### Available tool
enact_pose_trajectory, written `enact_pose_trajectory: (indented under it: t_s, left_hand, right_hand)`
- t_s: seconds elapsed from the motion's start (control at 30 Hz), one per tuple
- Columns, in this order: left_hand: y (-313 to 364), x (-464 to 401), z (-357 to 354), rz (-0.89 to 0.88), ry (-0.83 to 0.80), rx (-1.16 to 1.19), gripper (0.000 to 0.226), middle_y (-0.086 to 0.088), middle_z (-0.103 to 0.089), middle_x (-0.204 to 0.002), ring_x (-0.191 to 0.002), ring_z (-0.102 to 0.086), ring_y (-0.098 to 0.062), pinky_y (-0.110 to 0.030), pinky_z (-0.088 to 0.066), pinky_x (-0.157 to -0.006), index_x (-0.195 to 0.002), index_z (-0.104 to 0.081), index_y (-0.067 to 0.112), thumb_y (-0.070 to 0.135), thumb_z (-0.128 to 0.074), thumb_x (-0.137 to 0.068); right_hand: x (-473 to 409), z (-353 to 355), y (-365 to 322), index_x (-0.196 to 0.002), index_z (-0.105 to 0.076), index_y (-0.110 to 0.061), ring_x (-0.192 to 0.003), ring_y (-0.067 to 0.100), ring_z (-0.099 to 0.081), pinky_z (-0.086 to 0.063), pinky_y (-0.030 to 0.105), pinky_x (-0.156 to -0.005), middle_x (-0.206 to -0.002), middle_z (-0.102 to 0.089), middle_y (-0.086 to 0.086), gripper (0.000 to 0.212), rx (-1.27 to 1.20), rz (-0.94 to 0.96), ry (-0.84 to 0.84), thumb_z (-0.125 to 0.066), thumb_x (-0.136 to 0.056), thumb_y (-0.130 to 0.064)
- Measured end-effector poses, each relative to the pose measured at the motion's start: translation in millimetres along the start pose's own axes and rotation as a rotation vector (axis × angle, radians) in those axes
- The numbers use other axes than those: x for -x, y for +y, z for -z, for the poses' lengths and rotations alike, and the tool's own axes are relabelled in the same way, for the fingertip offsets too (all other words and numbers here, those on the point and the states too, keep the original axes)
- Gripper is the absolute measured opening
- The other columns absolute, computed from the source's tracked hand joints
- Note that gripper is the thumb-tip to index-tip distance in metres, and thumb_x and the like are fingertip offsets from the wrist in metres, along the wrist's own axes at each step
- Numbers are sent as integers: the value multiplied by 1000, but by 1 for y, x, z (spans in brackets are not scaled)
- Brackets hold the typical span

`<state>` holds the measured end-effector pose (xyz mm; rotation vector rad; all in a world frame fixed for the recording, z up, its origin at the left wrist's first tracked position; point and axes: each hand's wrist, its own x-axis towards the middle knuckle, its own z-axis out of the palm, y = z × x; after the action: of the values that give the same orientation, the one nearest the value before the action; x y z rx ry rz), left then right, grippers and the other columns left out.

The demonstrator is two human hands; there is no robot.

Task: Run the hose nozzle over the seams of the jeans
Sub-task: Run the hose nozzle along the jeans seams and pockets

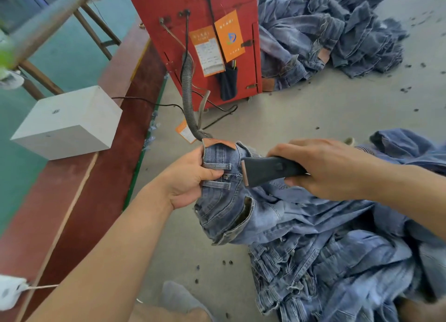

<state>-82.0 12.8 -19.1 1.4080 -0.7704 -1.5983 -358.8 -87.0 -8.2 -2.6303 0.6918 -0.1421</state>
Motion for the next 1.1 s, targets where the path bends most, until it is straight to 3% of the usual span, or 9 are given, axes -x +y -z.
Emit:
enact_pose_trajectory:
  t_s: [0.33,0.43,0.6,0.73,0.9,1.0,1.1]
  left_hand:
    - [1,2,-10,23,-47,95,54,-22,-65,-135,-111,-71,-31,-42,-62,-82,-142,-51,5,-20,-41,-96]
    - [4,3,-10,31,-34,157,46,-25,-67,-129,-102,-73,-30,-40,-62,-78,-142,-50,-4,-14,-42,-98]
    - [4,2,-13,37,1,266,42,-30,-64,-132,-105,-72,-35,-45,-63,-81,-141,-50,-10,-8,-40,-100]
    - [1,0,-18,52,-19,247,42,-31,-60,-137,-115,-66,-40,-48,-62,-87,-141,-49,-13,-7,-37,-101]
    - [3,2,-19,50,-36,279,42,-28,-66,-128,-101,-73,-33,-43,-62,-81,-138,-53,-12,-7,-36,-101]
    - [6,4,-22,89,-96,318,45,-29,-61,-136,-109,-68,-36,-44,-61,-89,-136,-58,-10,4,-39,-98]
    - [6,5,-26,118,-238,424,53,-26,-62,-133,-111,-66,-37,-44,-58,-92,-131,-63,-3,26,-38,-94]
  right_hand:
    - [-2,-10,-19,-126,-47,-40,-85,14,-56,-46,36,-74,-100,-59,-12,41,-22,50,58,-71,-93,-32]
    - [-4,3,-10,-122,-47,-42,-86,11,-57,-46,38,-74,-102,-61,-14,39,-44,-21,71,-72,-93,-33]
    - [1,14,-8,-118,-47,-42,-81,7,-56,-47,35,-70,-95,-58,-18,34,74,-86,-34,-70,-94,-36]
    - [-2,0,-27,-119,-50,-36,-76,16,-57,-49,39,-68,-92,-58,-10,30,64,6,28,-65,-93,-34]
    - [-4,20,-6,-117,-51,-35,-82,18,-58,-49,42,-72,-96,-63,-10,33,32,-130,74,-72,-91,-35]
    - [0,21,-9,-113,-50,-40,-78,8,-56,-45,34,-66,-92,-59,-17,30,63,-130,-22,-71,-92,-35]
    - [0,8,-24,-115,-48,-40,-77,11,-57,-48,37,-67,-94,-58,-15,29,76,-55,-52,-66,-93,-36]
